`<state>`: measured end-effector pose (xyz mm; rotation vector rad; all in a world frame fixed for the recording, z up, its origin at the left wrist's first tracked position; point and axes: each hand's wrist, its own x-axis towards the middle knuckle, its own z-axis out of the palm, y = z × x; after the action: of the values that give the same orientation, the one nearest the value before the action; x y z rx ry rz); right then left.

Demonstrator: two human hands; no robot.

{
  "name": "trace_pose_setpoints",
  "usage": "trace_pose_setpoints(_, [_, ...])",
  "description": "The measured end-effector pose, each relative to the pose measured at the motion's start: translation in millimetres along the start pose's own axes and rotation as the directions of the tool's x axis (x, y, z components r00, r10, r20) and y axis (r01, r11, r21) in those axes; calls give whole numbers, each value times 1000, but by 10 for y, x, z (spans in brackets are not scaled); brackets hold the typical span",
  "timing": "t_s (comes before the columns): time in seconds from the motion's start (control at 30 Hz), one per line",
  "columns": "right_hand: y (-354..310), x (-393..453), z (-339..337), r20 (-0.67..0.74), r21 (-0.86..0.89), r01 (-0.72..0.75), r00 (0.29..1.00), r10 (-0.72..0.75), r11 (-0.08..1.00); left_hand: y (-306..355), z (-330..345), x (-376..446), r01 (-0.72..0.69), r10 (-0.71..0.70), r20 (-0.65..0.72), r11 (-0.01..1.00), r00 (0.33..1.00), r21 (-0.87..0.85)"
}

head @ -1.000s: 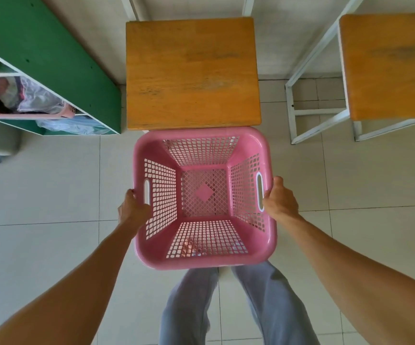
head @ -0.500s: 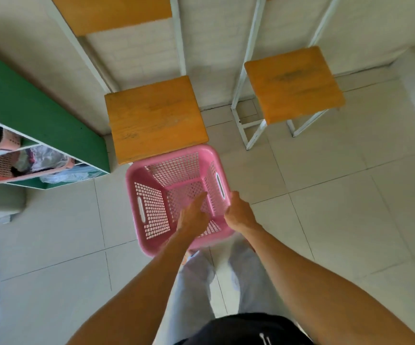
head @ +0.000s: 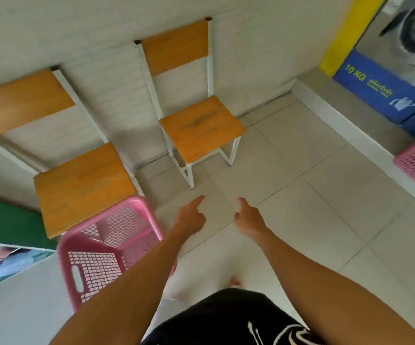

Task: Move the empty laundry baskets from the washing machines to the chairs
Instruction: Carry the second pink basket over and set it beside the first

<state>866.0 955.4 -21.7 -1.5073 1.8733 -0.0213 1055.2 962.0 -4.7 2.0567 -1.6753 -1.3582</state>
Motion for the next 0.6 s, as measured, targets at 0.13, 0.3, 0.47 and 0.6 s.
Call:
trace_pose_setpoints(0.13, [785, 31, -569, -84, 57, -107, 990, 112, 993, 833, 479, 364, -71, 59, 132, 994, 990, 84])
trace_pose_setpoints(0.3, [1689, -33, -1147, -147, 215, -253, 946, 287, 943, 1795, 1072, 719, -191, 145, 267, 969, 953, 157])
trace_pose_setpoints(0.47, [2368, -41, -1565, -219, 334, -363, 868, 446, 870, 2643, 1493, 1040, -362, 229, 396, 881, 889, 305])
trace_pose_setpoints(0.6, [2815, 126, -1929, -238, 417, -401, 817, 524, 815, 3278, 1813, 1374, -443, 259, 474, 833, 841, 331])
